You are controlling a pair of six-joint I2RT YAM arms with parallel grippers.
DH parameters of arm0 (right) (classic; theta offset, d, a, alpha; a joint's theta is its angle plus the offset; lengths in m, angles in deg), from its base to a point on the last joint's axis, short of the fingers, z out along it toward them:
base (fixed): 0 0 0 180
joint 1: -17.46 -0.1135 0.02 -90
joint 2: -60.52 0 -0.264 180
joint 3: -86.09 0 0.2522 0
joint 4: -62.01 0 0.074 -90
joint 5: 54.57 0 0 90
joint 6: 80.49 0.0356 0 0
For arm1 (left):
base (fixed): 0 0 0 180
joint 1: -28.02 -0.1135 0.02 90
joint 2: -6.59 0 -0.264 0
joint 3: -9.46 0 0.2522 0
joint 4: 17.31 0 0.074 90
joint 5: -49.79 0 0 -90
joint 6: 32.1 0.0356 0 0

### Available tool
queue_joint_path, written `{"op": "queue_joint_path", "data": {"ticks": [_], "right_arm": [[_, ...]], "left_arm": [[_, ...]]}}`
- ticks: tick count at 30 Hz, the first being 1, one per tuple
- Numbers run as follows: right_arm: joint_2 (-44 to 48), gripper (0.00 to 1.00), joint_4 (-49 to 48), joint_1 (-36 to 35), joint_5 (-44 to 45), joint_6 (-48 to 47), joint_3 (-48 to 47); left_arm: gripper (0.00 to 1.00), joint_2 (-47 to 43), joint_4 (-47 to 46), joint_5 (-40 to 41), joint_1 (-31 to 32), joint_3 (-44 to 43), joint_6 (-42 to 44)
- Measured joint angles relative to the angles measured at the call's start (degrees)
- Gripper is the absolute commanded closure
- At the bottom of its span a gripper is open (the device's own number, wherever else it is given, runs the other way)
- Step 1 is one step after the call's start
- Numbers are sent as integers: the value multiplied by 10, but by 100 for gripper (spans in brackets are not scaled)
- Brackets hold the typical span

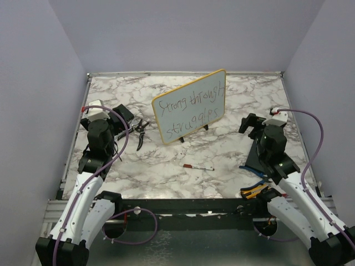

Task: Write a sentence on the whiteboard
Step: Reset both arms

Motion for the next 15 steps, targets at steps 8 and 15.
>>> {"op": "queue_joint_path", "data": {"ticks": [8,15], "right_arm": [[22,0,-34,0,3,-21,18],[21,0,-35,0,3,-23,17]], "left_arm": [[1,16,13,24,0,-3,-9],[1,14,16,34,0,-3,-12]]}}
